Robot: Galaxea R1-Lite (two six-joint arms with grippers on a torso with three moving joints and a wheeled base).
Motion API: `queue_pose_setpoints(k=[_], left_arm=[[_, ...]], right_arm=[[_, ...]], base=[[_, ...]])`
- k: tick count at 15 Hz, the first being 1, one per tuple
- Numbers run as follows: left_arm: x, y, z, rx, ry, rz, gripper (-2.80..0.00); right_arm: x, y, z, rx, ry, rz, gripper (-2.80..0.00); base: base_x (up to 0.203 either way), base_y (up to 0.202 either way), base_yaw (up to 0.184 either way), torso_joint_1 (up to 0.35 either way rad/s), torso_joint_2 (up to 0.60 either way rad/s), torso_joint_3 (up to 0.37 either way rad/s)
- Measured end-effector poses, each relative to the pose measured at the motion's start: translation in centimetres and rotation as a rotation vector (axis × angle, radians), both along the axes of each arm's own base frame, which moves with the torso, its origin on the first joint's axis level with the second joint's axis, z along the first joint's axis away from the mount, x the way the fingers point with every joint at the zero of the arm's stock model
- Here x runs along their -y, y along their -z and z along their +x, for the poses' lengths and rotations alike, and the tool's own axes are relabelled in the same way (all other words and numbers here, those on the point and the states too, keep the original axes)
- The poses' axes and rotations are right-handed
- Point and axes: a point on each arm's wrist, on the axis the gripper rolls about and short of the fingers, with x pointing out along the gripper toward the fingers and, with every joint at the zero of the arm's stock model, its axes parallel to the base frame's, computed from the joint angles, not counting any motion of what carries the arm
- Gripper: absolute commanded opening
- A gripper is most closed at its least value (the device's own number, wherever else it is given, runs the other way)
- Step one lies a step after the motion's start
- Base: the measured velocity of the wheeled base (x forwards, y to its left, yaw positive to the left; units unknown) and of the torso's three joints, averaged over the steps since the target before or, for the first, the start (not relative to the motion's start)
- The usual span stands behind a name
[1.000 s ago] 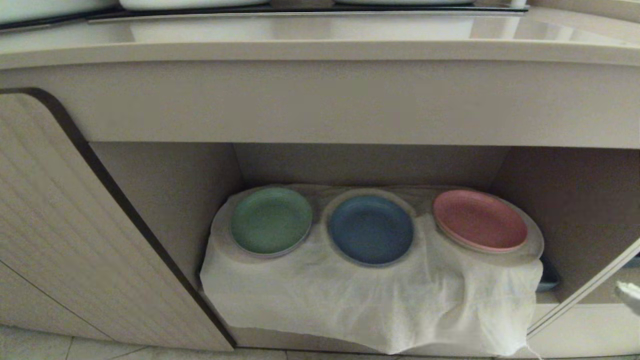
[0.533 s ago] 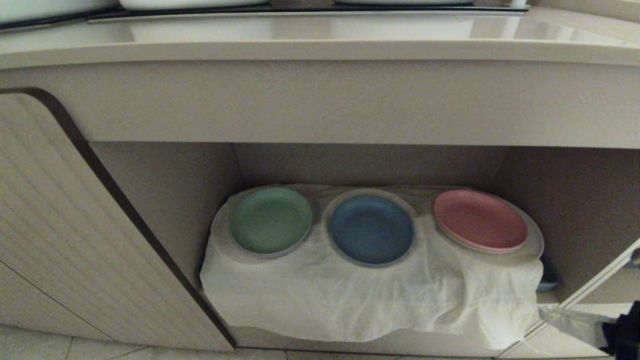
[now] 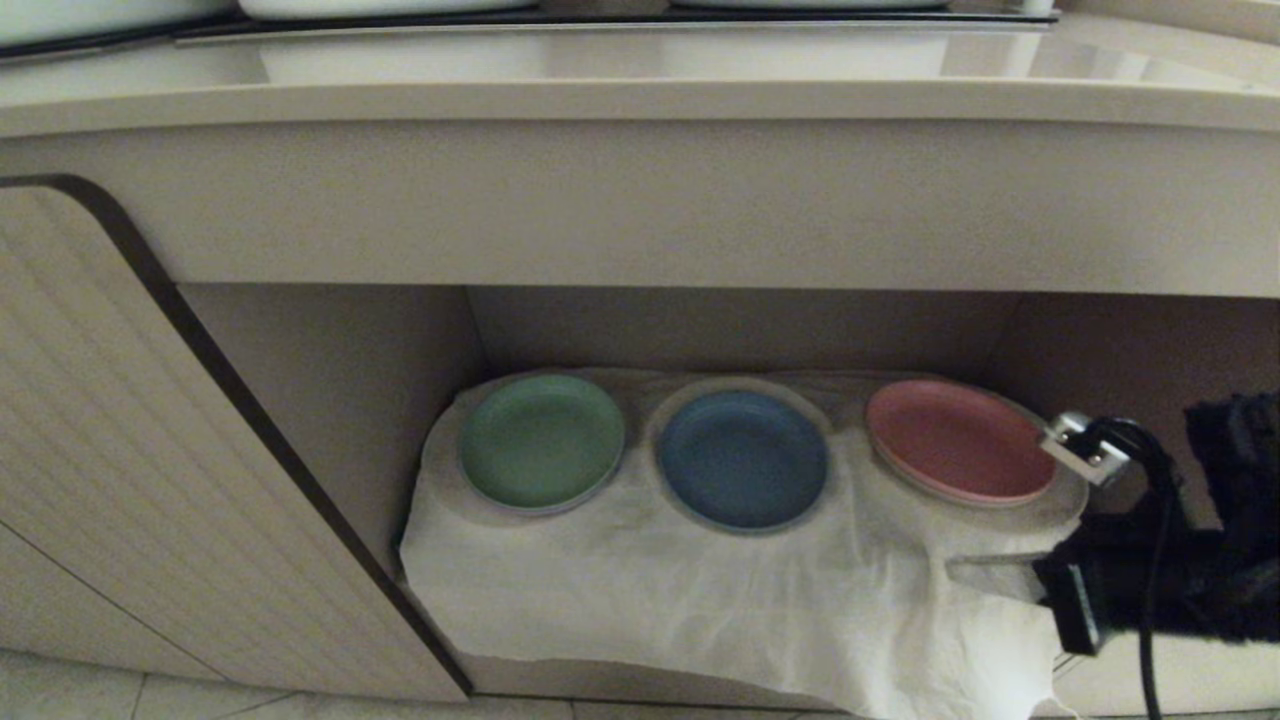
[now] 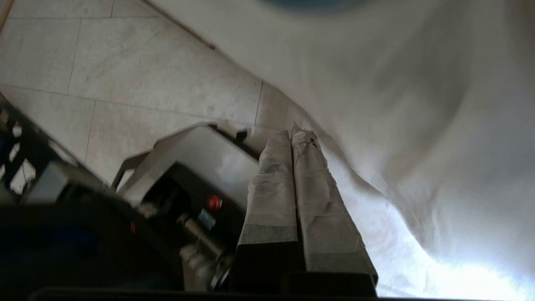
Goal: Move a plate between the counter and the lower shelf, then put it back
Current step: Pick up the plate in the cupboard
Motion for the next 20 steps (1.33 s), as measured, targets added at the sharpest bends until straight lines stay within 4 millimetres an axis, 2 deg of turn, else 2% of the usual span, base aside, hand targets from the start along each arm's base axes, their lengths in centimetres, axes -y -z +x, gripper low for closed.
queue_pose_setpoints(k=[3,8,13,20], left_arm=[[0.0,0.0,0.0,0.0,0.0,0.0,-2.8],[0.0,0.0,0.0,0.0,0.0,0.0,-2.8],[0.0,0.0,0.0,0.0,0.0,0.0,-2.8],[0.0,0.0,0.0,0.0,0.0,0.0,-2.8]], right_arm=[[-1.3,-0.3,3.8,-0.066,-0.016,-0.016,-2.8],[-5.1,0.6,8.5,-0.165,-0.029,0.023,-2.8],[-6.0,2.6,10.0,-0.221,-0.023,0.023,-2.8],[-6.6,3.3,11.7,-0.256,0.041,0.08,-2.8]], base=[[0.0,0.0,0.0,0.0,0.0,0.0],[0.0,0.0,0.0,0.0,0.0,0.0],[0.0,0.0,0.0,0.0,0.0,0.0],[0.0,0.0,0.0,0.0,0.0,0.0]])
